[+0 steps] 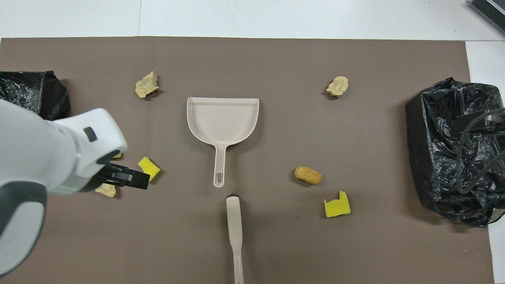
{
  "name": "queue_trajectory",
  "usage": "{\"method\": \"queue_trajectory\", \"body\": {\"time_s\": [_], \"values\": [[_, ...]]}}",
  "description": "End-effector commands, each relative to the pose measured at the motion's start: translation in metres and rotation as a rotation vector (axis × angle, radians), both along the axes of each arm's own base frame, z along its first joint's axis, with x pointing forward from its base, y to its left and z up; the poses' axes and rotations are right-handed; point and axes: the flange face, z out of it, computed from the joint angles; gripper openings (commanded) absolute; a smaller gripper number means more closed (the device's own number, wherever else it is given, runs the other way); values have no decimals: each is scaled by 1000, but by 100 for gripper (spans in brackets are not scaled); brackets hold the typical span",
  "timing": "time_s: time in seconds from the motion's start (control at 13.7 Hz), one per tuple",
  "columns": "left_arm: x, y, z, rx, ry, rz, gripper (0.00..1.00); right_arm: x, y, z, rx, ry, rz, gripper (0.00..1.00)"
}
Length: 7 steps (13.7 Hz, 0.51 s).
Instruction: Sweep and dump trash in bin
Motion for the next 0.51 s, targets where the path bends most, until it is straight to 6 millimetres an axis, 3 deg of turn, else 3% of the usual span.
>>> {"method": "queue_trajectory", "body": {"time_s": [0.0,0.15,0.44], "values": [[-43,-48,-32,-16,-8,40,100,11,19,-17,-11,21,16,100],[-71,-84,-54,-5,-3,98,100,23,31,-37,3,58,35,100],[-128,-140,-105,25,11,157,100,38,81,-74,59,120,74,100]]}}
